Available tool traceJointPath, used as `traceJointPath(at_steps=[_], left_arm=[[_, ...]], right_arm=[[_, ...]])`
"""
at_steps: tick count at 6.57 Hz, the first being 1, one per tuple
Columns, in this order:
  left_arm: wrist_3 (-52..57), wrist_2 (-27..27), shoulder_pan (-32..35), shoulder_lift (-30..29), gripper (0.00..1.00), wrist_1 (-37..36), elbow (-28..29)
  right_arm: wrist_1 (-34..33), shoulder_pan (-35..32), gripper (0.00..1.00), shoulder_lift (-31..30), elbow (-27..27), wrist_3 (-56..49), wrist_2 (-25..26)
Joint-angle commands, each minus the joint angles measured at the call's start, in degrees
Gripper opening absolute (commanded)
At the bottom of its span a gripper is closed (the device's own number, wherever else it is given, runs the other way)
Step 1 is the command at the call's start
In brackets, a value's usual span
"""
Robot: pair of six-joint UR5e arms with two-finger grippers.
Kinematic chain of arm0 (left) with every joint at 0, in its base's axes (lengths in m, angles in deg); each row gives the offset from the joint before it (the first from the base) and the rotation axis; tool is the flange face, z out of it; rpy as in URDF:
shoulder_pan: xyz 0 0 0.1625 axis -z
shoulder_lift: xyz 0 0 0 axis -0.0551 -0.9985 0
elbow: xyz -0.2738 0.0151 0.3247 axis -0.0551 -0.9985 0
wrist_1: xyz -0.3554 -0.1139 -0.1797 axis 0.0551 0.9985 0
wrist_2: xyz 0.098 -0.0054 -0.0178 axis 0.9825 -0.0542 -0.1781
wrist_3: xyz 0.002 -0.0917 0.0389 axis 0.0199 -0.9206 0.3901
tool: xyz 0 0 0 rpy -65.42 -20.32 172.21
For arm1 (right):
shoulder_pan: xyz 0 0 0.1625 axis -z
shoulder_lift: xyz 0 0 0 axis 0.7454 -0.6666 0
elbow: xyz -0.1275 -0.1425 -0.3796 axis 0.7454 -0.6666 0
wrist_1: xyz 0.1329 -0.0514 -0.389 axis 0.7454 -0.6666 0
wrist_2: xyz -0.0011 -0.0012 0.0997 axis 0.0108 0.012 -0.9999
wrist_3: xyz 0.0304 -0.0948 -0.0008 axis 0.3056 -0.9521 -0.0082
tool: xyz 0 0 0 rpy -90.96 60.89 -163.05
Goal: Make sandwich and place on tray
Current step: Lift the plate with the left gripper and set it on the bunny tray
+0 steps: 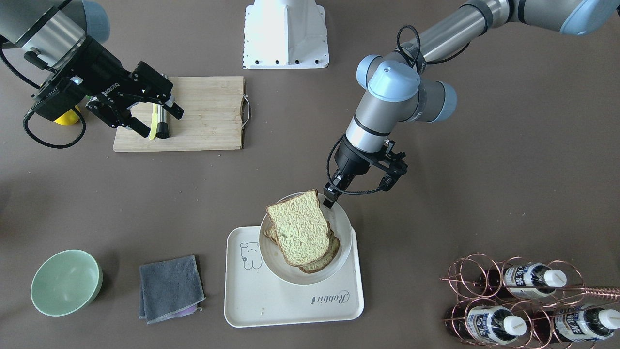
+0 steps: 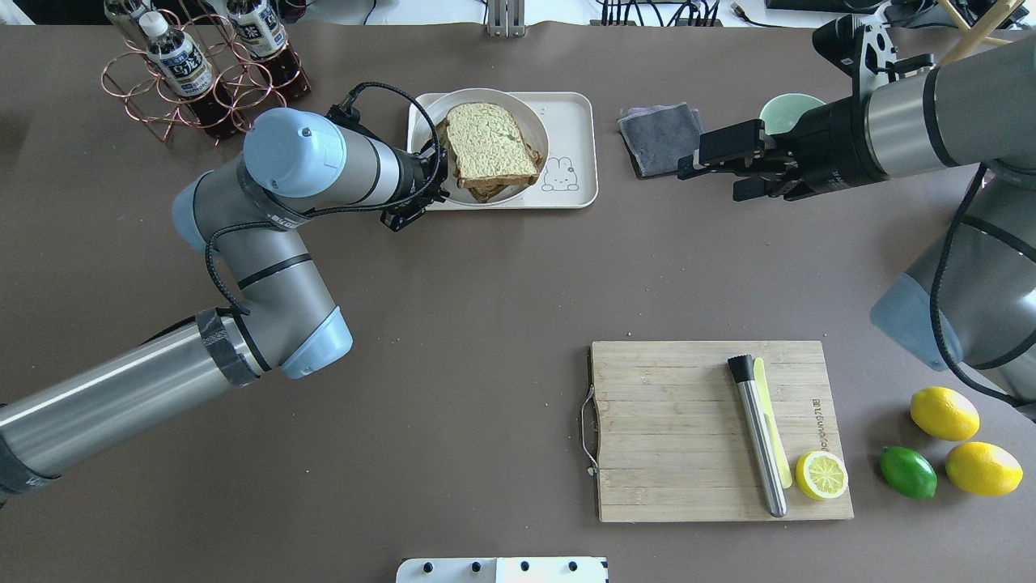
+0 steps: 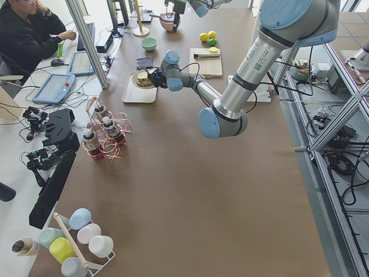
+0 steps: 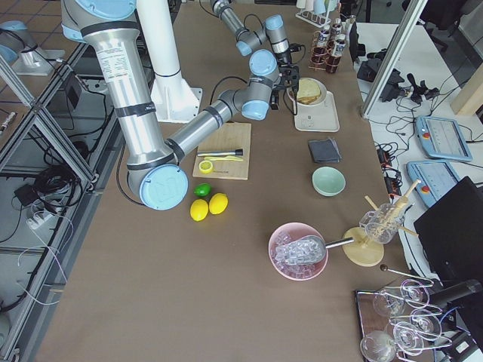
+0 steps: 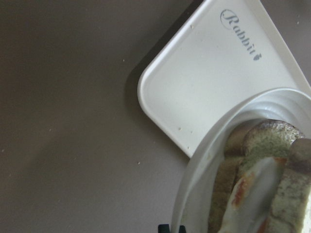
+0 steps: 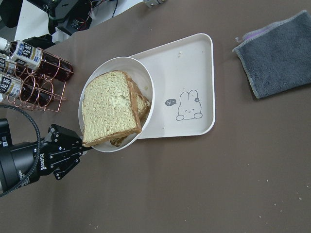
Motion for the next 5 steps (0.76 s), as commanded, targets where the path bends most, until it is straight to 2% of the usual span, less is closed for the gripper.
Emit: traceJointPath(at_steps=[1,3,5], left_arm=[[-1.24,3.16,-0.21,-3.93,0.0,1.82,7.77],[-1.24,3.79,-0.56,-7.53,0.0,2.71,14.19],[-1.15,3.79,-1.26,-8.42,0.0,3.15,16.15]], right_arm=[[-0.07,0.11,1.0,0.2,-0.26,0.0,1.85],[-0.07,0.2,1.0,0.29,-0.52,0.0,2.73],[-0.15,0.2,1.0,0.64,-0.78,0.0,3.52]])
